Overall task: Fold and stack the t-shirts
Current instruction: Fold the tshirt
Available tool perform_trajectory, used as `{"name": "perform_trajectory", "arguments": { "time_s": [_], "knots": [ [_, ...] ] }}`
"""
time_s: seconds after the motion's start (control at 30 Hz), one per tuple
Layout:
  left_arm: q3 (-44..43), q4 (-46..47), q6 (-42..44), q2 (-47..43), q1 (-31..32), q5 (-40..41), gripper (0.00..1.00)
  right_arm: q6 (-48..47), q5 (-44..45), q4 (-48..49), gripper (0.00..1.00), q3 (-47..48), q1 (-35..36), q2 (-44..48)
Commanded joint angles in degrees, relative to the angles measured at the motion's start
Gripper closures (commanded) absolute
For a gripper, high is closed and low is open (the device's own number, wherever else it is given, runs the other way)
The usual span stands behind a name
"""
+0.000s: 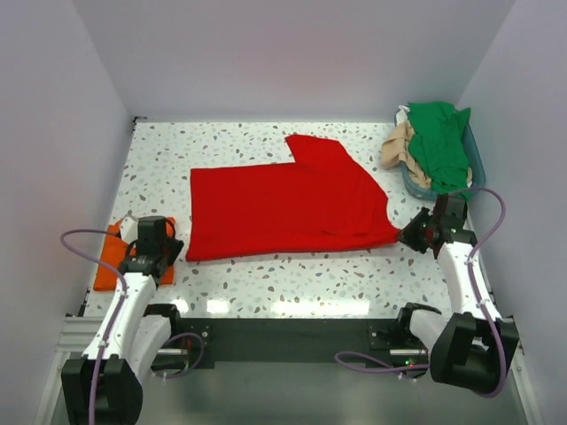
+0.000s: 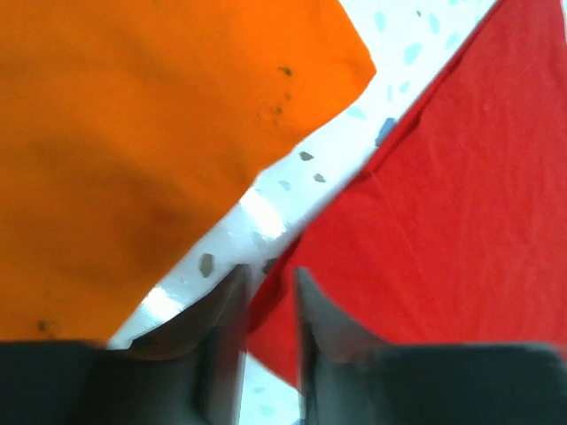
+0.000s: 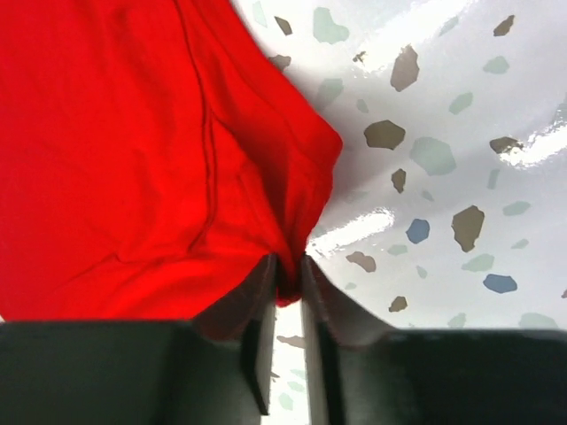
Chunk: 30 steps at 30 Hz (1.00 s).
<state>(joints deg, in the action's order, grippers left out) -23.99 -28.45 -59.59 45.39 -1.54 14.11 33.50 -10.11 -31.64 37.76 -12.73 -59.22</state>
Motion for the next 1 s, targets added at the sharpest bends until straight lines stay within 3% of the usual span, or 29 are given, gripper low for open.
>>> {"name": "perform_trajectory", "arguments": {
  "time_s": [0.0, 0.1, 0.13, 0.17, 0.2, 0.33, 0.57, 0.73, 0.97],
  "knots": [
    [-2.02, -2.75, -0.71, 0.66, -0.74, 2.5, 0.51, -1.24, 0.44, -1.84, 0.76, 0.99, -0.89, 0.51],
    [-4.92, -2.23, 2.01, 1.72, -0.74, 1.62, 0.34, -2.9, -0.35, -2.82, 0.55, 3.37, -0.89, 1.03],
    [-5.8, -2.14, 2.55, 1.55, -0.74, 1.71, 0.32, -3.52, -0.52, -2.12, 0.44, 4.07, -0.89, 1.39],
    [-7.29, -1.36, 3.16, 1.37, -0.74, 1.45, 0.3, -4.22, -3.4, 0.24, 0.25, 4.51, -0.8, 1.65],
    [-7.82, 2.92, 6.04, 1.46, -0.74, 0.4, 0.29, -5.79, -4.91, 0.87, 0.19, 6.43, -0.72, 0.96],
    [-13.34, 8.93, 9.31, 7.33, -0.66, -2.06, 0.28, -6.87, 0.34, 0.17, 0.18, 14.7, 4.71, -4.66],
    [-23.37, 13.5, 13.54, 27.53, -0.57, -4.7, 0.3, -4.23, 6.93, 4.03, 0.23, 21.83, 14.66, -15.04],
    [-23.66, 15.96, 14.16, 31.61, -0.39, -7.07, 0.32, -1.6, 7.21, 7.81, 0.37, 16.22, 17.56, -14.71],
    [-16.45, 22.2, 11.17, 28.44, -0.13, -10.68, 0.33, 1.31, 8.09, 13.79, 0.42, 3.12, 18.62, -9.25]
  ]
}}
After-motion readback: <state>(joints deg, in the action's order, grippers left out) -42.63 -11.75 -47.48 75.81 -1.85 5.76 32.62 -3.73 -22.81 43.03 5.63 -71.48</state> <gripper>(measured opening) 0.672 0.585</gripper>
